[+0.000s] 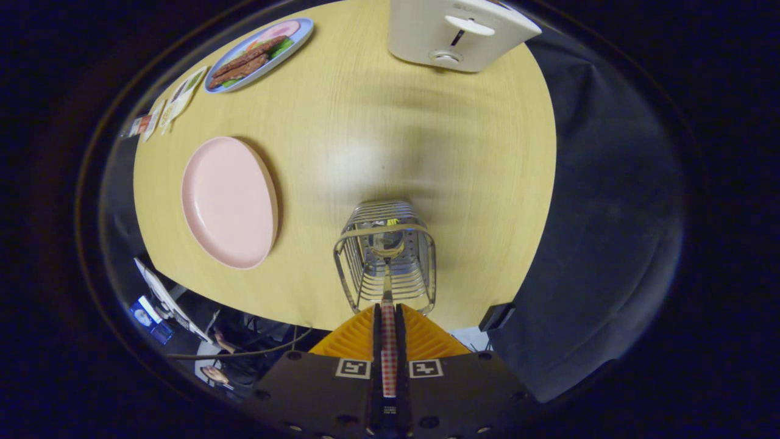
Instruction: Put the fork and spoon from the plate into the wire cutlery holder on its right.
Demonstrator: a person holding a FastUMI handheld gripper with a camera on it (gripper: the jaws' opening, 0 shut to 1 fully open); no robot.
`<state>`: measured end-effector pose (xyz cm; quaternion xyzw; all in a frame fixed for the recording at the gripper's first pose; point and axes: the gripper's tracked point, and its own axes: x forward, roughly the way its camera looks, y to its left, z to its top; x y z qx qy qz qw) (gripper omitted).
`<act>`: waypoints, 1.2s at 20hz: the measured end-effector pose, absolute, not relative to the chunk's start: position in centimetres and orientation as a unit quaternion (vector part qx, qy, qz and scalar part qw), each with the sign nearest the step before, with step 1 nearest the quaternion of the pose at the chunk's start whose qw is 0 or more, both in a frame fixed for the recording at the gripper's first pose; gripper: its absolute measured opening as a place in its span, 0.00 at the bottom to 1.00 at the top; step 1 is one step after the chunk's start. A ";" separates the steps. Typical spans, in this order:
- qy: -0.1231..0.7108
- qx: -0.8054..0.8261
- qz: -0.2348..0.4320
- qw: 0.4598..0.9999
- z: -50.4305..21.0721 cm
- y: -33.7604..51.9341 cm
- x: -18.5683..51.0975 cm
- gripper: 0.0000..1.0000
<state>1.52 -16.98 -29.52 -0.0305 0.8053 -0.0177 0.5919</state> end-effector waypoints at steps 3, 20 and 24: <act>0.792 -0.032 -0.017 0.609 -29.3 -16.9 1.7 0.12; 0.548 0.010 -0.011 0.837 -21.2 -9.3 4.1 0.52; 0.449 0.010 -0.022 0.893 -16.7 -6.2 4.7 0.57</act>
